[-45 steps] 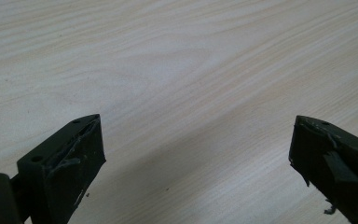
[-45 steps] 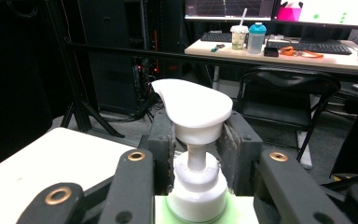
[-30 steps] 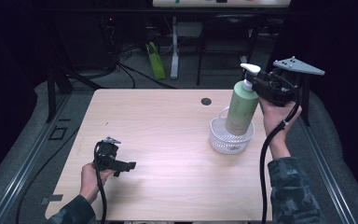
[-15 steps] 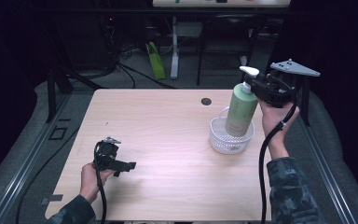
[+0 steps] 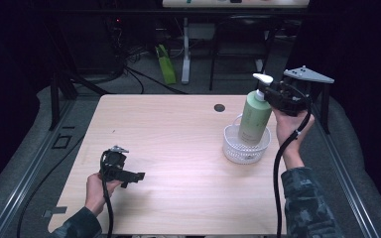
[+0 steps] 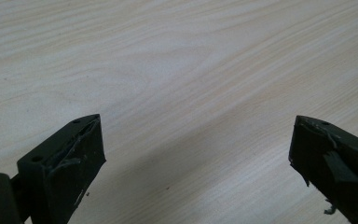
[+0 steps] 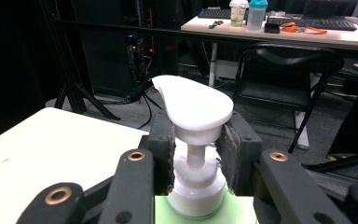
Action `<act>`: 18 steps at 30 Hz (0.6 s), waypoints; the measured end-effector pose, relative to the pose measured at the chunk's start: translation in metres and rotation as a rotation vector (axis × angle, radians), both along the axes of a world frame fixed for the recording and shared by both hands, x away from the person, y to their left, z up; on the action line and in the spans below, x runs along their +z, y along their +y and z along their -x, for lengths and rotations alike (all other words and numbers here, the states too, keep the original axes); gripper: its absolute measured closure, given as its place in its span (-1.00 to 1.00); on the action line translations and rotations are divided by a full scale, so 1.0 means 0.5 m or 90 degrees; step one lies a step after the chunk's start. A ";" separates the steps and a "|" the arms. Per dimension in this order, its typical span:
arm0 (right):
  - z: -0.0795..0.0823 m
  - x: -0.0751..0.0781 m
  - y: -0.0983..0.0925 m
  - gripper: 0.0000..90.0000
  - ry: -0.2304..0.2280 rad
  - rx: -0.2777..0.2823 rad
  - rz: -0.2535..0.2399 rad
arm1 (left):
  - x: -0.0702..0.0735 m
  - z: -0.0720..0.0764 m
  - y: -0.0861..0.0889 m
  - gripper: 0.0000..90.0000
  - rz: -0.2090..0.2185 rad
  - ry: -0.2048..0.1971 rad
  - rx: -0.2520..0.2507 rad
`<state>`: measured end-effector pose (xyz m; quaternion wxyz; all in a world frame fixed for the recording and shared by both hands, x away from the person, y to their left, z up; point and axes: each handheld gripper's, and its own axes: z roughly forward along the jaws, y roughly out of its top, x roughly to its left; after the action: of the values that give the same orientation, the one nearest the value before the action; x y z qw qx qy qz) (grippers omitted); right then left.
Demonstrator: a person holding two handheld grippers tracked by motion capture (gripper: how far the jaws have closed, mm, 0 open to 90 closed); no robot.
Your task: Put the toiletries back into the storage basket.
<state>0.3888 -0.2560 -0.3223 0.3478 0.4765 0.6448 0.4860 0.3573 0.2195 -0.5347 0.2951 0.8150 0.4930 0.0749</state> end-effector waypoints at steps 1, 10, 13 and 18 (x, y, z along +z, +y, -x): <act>-0.001 -0.002 0.000 0.51 0.002 0.001 0.001 | 0.000 0.000 0.000 -0.93 0.000 0.000 0.000; -0.005 -0.018 0.002 0.51 0.011 -0.002 0.006 | -0.002 0.000 -0.002 -0.93 -0.002 -0.001 -0.002; -0.007 -0.024 0.004 0.51 0.014 -0.002 0.008 | -0.001 0.000 -0.001 -0.93 -0.003 -0.002 -0.003; -0.010 -0.034 0.003 0.51 0.021 -0.002 0.006 | -0.002 0.000 -0.001 -0.93 0.002 -0.001 -0.004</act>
<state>0.3937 -0.2545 -0.3393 0.3399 0.4838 0.6520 0.4747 0.3571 0.2189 -0.5357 0.2973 0.8160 0.4901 0.0740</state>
